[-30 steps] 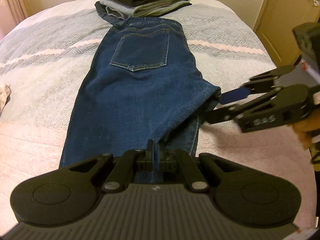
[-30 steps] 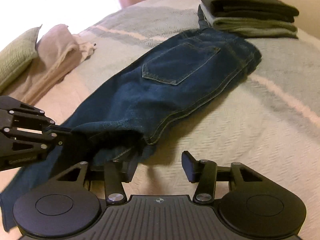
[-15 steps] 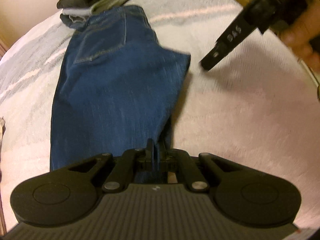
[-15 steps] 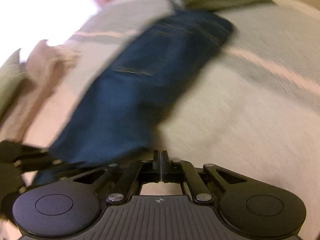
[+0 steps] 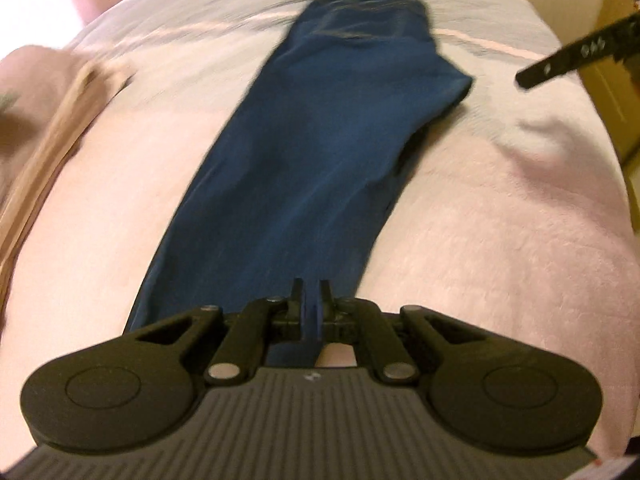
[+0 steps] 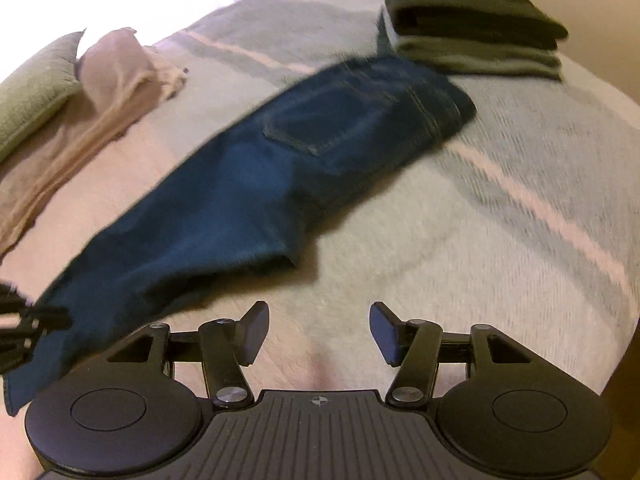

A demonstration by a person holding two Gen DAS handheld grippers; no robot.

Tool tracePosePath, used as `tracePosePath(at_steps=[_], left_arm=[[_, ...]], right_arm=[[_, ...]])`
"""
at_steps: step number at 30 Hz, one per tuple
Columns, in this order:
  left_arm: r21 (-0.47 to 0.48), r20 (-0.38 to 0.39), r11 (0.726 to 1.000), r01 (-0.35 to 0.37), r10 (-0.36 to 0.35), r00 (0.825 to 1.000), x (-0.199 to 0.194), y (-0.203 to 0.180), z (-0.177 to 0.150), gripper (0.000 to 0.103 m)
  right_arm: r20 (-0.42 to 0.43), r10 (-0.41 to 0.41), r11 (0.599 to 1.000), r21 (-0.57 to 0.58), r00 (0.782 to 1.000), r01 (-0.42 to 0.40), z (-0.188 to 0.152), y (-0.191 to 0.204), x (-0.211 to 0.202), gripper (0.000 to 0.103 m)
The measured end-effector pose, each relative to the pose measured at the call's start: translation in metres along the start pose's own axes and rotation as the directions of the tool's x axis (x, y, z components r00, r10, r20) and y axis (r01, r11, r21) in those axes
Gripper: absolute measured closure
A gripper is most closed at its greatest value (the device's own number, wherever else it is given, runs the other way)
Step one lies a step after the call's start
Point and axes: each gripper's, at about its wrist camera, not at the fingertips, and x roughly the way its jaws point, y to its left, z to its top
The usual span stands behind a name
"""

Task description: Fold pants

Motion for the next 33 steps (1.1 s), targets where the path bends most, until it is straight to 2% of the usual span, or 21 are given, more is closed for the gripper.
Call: tracePosePath(at_steps=[4,7,12,14,17,19,22,27,31,33], left_arm=[[-0.11,-0.03,0.993,-0.053,0.05,0.998,-0.009,0.011,-0.013,0.099],[-0.165,-0.049,0.983,-0.077,0.07,0.996,-0.005,0.013,-0.009,0.098],[-0.246,-0.105,0.96,-0.132,0.109,0.989,0.015,0.022,0.002,0.096],[-0.293,-0.122,0.944,-0.149,0.118,0.986,0.022,0.03,0.001,0.096],[-0.353,-0.154,0.915,-0.194,0.148,0.977,0.024,0.042,-0.008,0.096],[-0.39,-0.17,0.893,-0.224,0.169,0.971,0.017,0.05,-0.018,0.095],[-0.456,-0.197,0.85,-0.264,0.193,0.961,-0.002,0.061,-0.042,0.095],[-0.514,-0.242,0.791,-0.331,0.237,0.941,-0.048,0.074,-0.097,0.095],[-0.535,-0.251,0.773,-0.341,0.241,0.938,-0.076,0.092,-0.148,0.094],[-0.539,-0.233,0.775,-0.331,0.241,0.942,-0.084,0.108,-0.175,0.094]], right_arm=[[0.022,0.034,0.998,-0.044,0.999,-0.033,0.03,-0.004,0.007,0.05],[0.037,0.052,0.995,-0.084,0.998,-0.049,0.065,-0.019,0.029,0.05],[0.014,0.09,0.993,-0.081,0.996,-0.088,0.133,-0.056,0.096,0.05],[-0.033,0.102,0.989,-0.102,0.994,-0.105,0.154,-0.069,0.131,0.05],[-0.033,0.036,0.993,-0.115,0.999,-0.04,0.174,-0.093,0.161,0.05],[-0.022,0.019,0.996,-0.084,1.0,-0.02,0.182,-0.105,0.162,0.05],[0.013,-0.02,0.991,-0.134,1.0,0.022,0.178,-0.096,0.145,0.05],[0.011,0.066,0.978,-0.201,0.998,-0.063,0.142,-0.045,0.106,0.05],[-0.03,0.155,0.94,-0.302,0.987,-0.157,0.098,0.023,0.089,0.05],[-0.056,0.2,0.892,-0.403,0.978,-0.205,0.078,0.061,0.087,0.05]])
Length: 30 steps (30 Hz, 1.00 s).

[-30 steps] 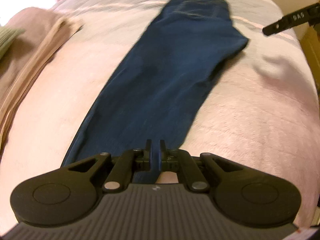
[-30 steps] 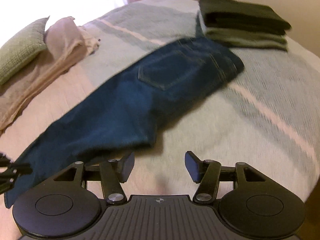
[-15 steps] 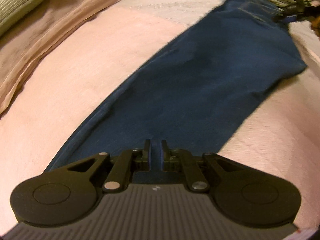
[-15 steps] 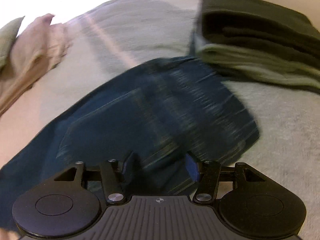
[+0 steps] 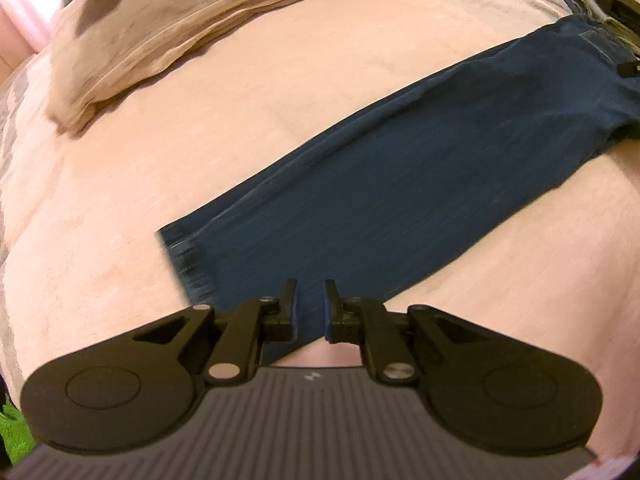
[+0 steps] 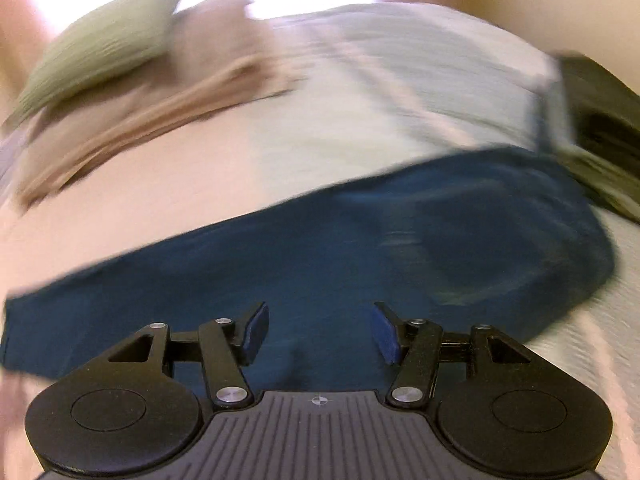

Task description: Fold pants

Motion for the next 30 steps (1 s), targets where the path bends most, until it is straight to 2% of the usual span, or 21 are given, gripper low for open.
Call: tracePosePath(at_steps=[3,5,7,10,11,16,17,19,23,25,27,28,29,30], left_arm=[[-0.019,0.021,1.0,0.003,-0.003,1.0,0.009,0.039,-0.008,0.092],[-0.032,0.045,0.999,0.009,-0.007,0.999,0.017,0.06,-0.006,0.087],[-0.04,0.064,0.999,0.009,-0.007,0.998,0.027,0.073,-0.002,0.081],[-0.035,0.081,0.999,-0.006,0.008,0.997,0.052,0.088,0.007,0.081],[-0.03,0.086,1.0,-0.005,0.008,0.996,0.06,0.091,0.009,0.081],[0.044,0.068,0.999,0.002,-0.005,0.998,0.09,0.098,0.014,0.078],[0.057,0.065,0.998,0.011,-0.015,0.998,0.091,0.1,0.014,0.078],[0.091,0.068,0.996,0.005,-0.011,0.998,0.089,0.101,0.012,0.076],[0.116,0.05,0.992,0.043,-0.049,0.998,0.088,0.1,0.011,0.077],[0.128,0.034,0.991,0.043,-0.048,0.998,0.091,0.101,0.013,0.084],[0.128,0.027,0.99,0.051,-0.055,0.998,0.09,0.104,0.017,0.088],[0.138,0.032,0.989,0.052,-0.057,0.998,0.086,0.104,0.019,0.088],[0.148,0.051,0.988,0.045,-0.053,0.997,0.079,0.104,0.02,0.089],[0.153,0.075,0.988,0.032,-0.044,0.996,0.072,0.105,0.021,0.089]], right_arm=[[0.007,0.042,0.977,-0.209,0.999,-0.039,-0.001,0.051,0.012,0.05],[-0.029,0.049,0.95,-0.308,0.998,-0.056,0.004,0.074,0.029,0.05],[-0.051,0.055,0.914,-0.4,0.997,-0.071,0.012,0.09,0.046,0.05],[-0.085,0.083,0.853,-0.508,0.993,-0.114,0.024,0.108,0.074,0.051],[-0.102,0.091,0.822,-0.554,0.991,-0.133,0.027,0.115,0.085,0.051],[-0.196,0.115,0.609,-0.761,0.974,-0.225,0.027,0.15,0.136,0.054],[-0.204,0.123,0.573,-0.784,0.971,-0.238,0.029,0.157,0.146,0.056],[-0.221,0.137,0.527,-0.809,0.966,-0.26,0.031,0.167,0.162,0.057],[-0.261,0.144,0.483,-0.824,0.955,-0.298,0.031,0.184,0.185,0.063],[-0.271,0.127,0.466,-0.833,0.954,-0.298,0.028,0.188,0.193,0.065],[-0.271,0.12,0.473,-0.83,0.955,-0.295,0.027,0.188,0.192,0.073],[-0.264,0.111,0.477,-0.832,0.958,-0.284,0.027,0.187,0.191,0.087],[-0.26,0.098,0.48,-0.833,0.961,-0.274,0.028,0.186,0.191,0.093],[-0.257,0.096,0.479,-0.835,0.962,-0.271,0.03,0.187,0.19,0.093]])
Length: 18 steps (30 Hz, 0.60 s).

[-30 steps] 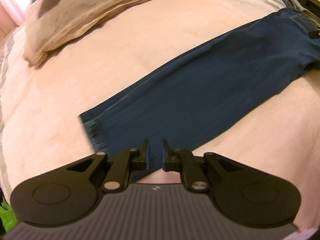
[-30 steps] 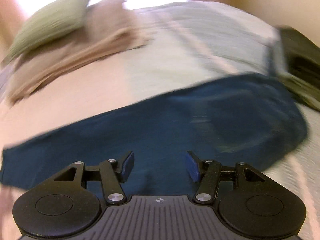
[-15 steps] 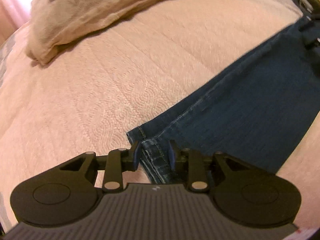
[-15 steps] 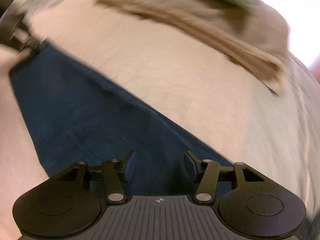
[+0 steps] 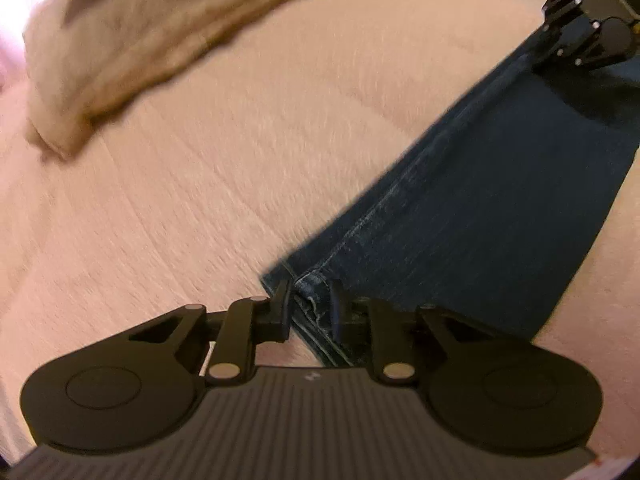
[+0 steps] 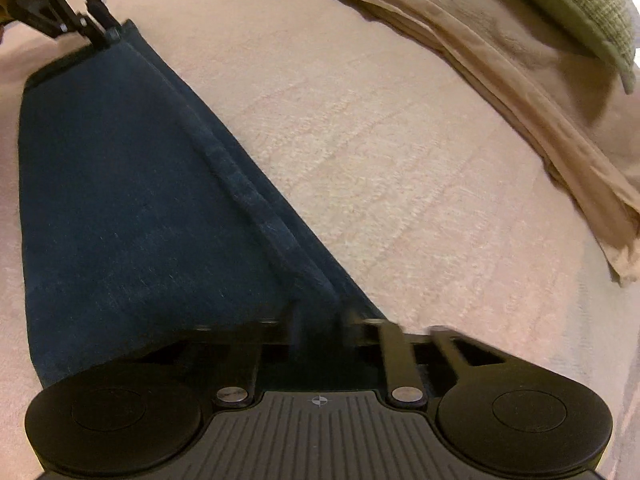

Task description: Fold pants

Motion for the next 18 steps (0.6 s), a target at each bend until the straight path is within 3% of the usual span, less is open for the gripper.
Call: tracePosePath(at_steps=[3,6,9,13,18], left_arm=[[-0.047,0.035,0.999,0.005,-0.004,0.999,-0.006,0.012,0.004,0.088],[-0.045,-0.042,0.998,0.038,-0.04,0.998,0.018,0.013,0.0,0.089],[-0.083,-0.044,0.996,0.04,-0.044,0.998,0.023,0.015,-0.004,0.087],[-0.101,-0.035,0.995,0.027,-0.031,0.999,0.013,0.02,-0.004,0.086],[-0.122,-0.035,0.992,0.015,-0.019,0.999,-0.012,0.028,-0.013,0.086]], right_arm=[[0.026,-0.019,1.0,-0.004,0.999,0.019,0.003,-0.004,-0.004,0.095],[0.013,-0.02,1.0,0.025,1.0,0.019,0.007,-0.006,0.003,0.095],[-0.001,-0.056,0.998,0.018,0.998,0.056,0.01,0.001,0.007,0.094],[-0.045,-0.106,0.99,0.086,0.993,0.11,0.016,0.011,-0.005,0.069],[-0.139,-0.101,0.972,0.196,0.985,0.127,0.033,0.034,-0.025,0.066]])
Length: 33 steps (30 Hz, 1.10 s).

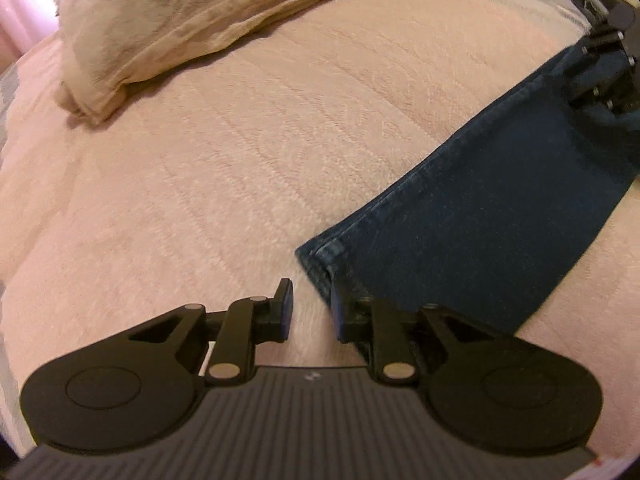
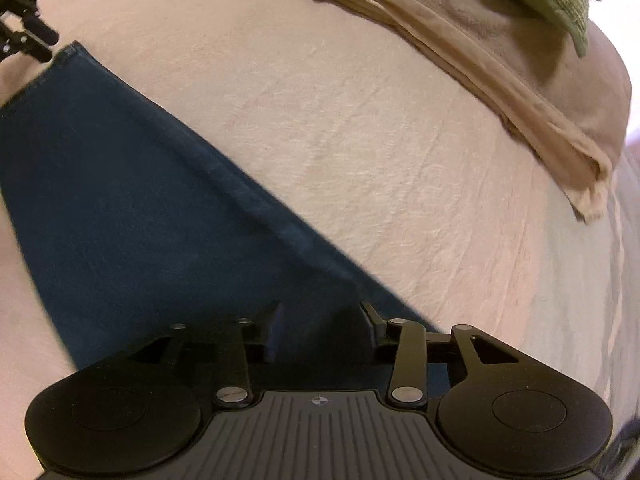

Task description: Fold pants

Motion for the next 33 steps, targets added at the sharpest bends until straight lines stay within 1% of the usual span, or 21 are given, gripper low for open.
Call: tracePosePath(at_steps=[4,8,12,16,21,23,24,26,29,30,31,33], left_arm=[[-0.016,0.012,1.0,0.001,-0.001,1.0,-0.022,0.008,-0.011,0.086],[-0.012,0.025,1.0,0.005,-0.004,1.0,-0.038,0.015,-0.024,0.086],[0.006,0.033,1.0,0.01,-0.01,0.999,-0.048,0.023,-0.04,0.086],[0.062,0.038,0.998,0.016,-0.019,0.999,-0.055,0.028,-0.055,0.086],[0.191,0.044,0.982,0.007,-0.015,0.999,-0.059,0.031,-0.071,0.085],[0.268,0.061,0.963,-0.018,0.002,0.998,-0.061,0.03,-0.077,0.078],[0.313,0.075,0.949,-0.036,0.013,0.997,-0.062,0.03,-0.08,0.073],[0.377,0.095,0.924,-0.061,0.027,0.995,-0.062,0.03,-0.084,0.069],[0.464,0.121,0.882,-0.083,0.03,0.992,-0.062,0.032,-0.089,0.061],[0.492,0.128,0.866,-0.086,0.026,0.991,-0.062,0.032,-0.092,0.057],[0.527,0.137,0.845,-0.091,0.021,0.99,-0.061,0.031,-0.094,0.05],[0.588,0.146,0.803,-0.097,0.013,0.989,-0.057,0.029,-0.097,0.04]], right_arm=[[0.001,0.042,0.999,0.034,0.999,-0.042,0.012,0.029,-0.019,0.066],[0.014,0.058,0.998,0.032,0.998,-0.058,0.024,0.059,-0.031,0.066],[0.018,0.061,0.997,0.043,0.998,-0.062,0.033,0.09,-0.032,0.065],[0.01,0.082,0.994,0.065,0.997,-0.082,0.04,0.122,-0.029,0.065],[0.004,0.098,0.989,0.107,0.995,-0.098,0.047,0.159,-0.028,0.065],[0.014,0.099,0.988,0.114,0.995,-0.1,0.053,0.174,-0.03,0.065],[0.032,0.094,0.989,0.112,0.995,-0.097,0.057,0.184,-0.032,0.065],[0.097,0.079,0.992,0.086,0.992,-0.088,0.062,0.208,-0.037,0.063],[0.196,0.06,0.998,-0.02,0.979,-0.057,0.075,0.258,-0.034,0.059],[0.217,0.053,0.998,-0.052,0.975,-0.042,0.079,0.272,-0.031,0.059],[0.239,0.037,0.996,-0.088,0.97,-0.017,0.084,0.288,-0.026,0.059],[0.265,-0.013,0.985,-0.161,0.964,0.058,0.09,0.315,-0.009,0.058]])
